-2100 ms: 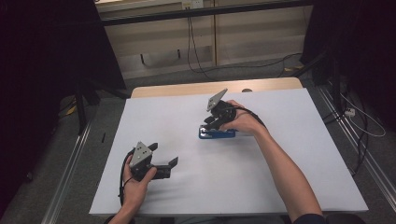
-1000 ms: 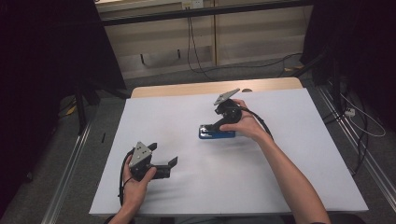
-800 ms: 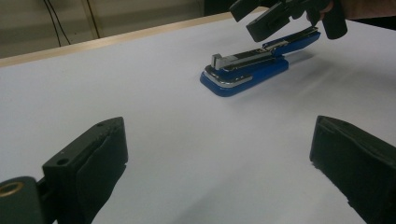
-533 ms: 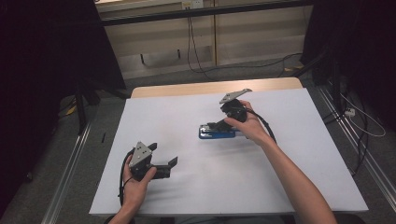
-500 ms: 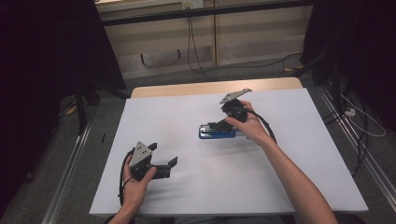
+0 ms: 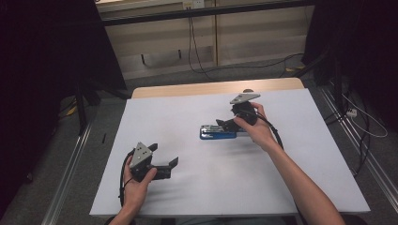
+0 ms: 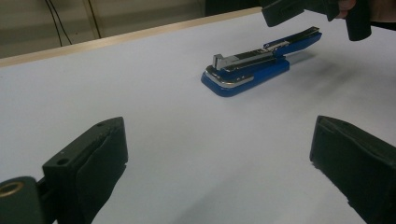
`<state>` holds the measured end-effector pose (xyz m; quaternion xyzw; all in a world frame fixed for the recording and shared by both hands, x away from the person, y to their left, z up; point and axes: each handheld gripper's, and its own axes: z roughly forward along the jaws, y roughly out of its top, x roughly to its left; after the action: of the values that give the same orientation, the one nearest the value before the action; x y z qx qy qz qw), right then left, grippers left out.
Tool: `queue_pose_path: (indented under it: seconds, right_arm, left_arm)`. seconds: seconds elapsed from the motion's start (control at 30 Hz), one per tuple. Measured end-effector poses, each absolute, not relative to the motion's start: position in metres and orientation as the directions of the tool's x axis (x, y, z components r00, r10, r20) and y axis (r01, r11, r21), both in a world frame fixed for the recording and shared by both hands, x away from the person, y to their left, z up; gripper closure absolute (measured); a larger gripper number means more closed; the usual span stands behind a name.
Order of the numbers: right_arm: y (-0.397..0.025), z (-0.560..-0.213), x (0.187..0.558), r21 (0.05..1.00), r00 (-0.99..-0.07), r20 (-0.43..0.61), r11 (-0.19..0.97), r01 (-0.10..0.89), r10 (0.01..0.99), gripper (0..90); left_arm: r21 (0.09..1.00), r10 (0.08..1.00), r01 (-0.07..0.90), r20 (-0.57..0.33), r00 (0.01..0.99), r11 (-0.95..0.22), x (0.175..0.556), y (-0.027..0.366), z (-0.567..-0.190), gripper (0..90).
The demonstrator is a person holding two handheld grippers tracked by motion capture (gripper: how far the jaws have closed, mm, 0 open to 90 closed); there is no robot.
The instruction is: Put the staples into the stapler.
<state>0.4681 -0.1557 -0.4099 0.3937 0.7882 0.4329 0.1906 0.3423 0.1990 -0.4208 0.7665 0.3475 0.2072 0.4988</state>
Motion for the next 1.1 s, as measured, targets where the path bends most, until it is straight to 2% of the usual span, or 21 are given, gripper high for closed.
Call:
queue_pose_path:
  seconds: [1.1]
  right_arm:
    - [-0.2, -0.417, 0.41, 0.907, -0.433, -0.014, 0.194, 0.374, 0.901, 2.6]
  left_arm:
    - [0.901, 0.748, 0.343, -0.031, 0.663, -0.266, 0.345, 0.199, -0.423, 4.7]
